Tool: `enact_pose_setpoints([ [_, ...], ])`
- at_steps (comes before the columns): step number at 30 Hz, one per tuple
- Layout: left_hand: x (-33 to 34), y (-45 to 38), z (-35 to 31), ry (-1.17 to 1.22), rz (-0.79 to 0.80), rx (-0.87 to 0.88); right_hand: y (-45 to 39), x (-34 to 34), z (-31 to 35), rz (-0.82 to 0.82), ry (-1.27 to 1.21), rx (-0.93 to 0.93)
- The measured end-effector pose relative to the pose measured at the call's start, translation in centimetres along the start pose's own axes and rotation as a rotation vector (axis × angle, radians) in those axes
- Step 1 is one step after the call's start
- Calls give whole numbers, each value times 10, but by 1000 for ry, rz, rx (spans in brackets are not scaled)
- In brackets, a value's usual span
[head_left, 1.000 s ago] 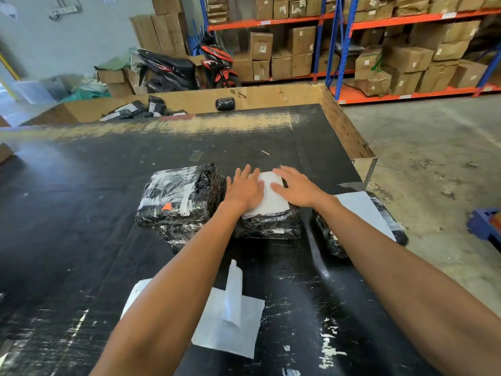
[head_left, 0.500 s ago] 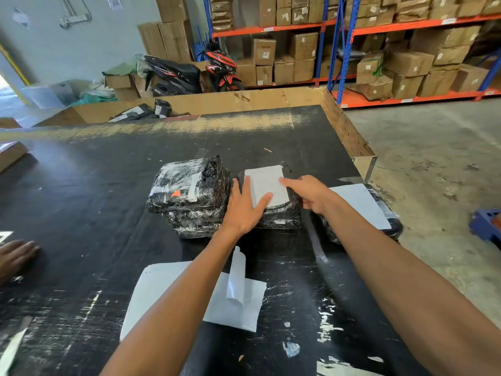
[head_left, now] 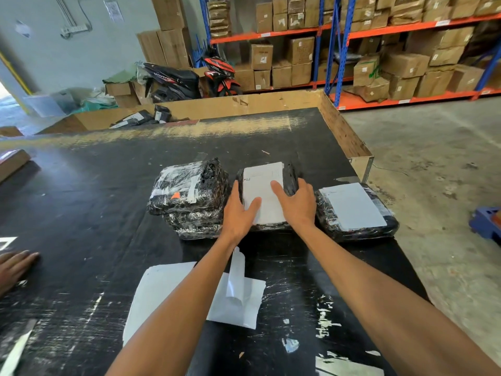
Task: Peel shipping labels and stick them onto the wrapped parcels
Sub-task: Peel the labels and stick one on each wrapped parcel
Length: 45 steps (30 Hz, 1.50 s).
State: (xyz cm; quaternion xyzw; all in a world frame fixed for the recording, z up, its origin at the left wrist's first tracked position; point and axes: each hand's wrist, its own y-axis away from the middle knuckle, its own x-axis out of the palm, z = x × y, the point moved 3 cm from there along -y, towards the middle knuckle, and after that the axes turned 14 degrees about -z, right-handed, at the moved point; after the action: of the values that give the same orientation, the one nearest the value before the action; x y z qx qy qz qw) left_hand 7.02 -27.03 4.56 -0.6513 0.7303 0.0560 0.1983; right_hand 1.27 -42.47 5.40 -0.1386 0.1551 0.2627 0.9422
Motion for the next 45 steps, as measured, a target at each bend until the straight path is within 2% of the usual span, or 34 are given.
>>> enact_pose_setpoints([
  [2, 1, -1, 3, 19, -26, -99, -3, -4, -4, 27, -31, 41],
  [4, -1, -7, -4, 53, -77, -105, -13, -4, -10, 78, -72, 126],
  [7, -1, -14, -14, 231, -117, -168, -27, 1, -16, 198, -185, 297],
  [12, 4, -21, -21, 872, -153, -430, -48, 5, -32, 311, -365, 700],
  [13, 7, -20, -23, 927, -157, -449, -53, 9, -41, 326, -396, 758],
  [14, 11, -20, -24, 902, -148, -448, -63, 17, -53, 334, -428, 783],
  [15, 19, -17, -25, 760, -120, -399, -69, 22, -60, 351, -447, 802],
  [16, 26, -14, -24, 494, -58, -270, -71, 23, -63, 370, -453, 815],
  [18, 47, -4, -19, -192, 147, 160, -70, 12, -50, 380, -431, 789],
  [19, 57, 0, -14, -464, 237, 327, -67, -1, -37, 333, -425, 758],
  [20, 65, 3, -9, -679, 290, 423, -68, -14, -29, 293, -417, 721],
  [22, 73, 5, -6, -901, 290, 439, -70, -40, -20, 238, -370, 655],
  [25, 77, 1, -9, -966, 281, 385, -81, -81, -23, 141, -265, 526],
  [28, 78, -2, -10, -932, 243, 448, -94, -120, -36, 34, -178, 388],
  [31, 79, -5, -8, -925, 210, 481, -101, -143, -57, 42, -131, 352],
  [38, 78, -2, -3, -918, 194, 453, -128, -150, -79, 18, -101, 412],
  [45, 78, -2, -5, -920, 253, 411, -132, -149, -86, 151, 38, 361],
])
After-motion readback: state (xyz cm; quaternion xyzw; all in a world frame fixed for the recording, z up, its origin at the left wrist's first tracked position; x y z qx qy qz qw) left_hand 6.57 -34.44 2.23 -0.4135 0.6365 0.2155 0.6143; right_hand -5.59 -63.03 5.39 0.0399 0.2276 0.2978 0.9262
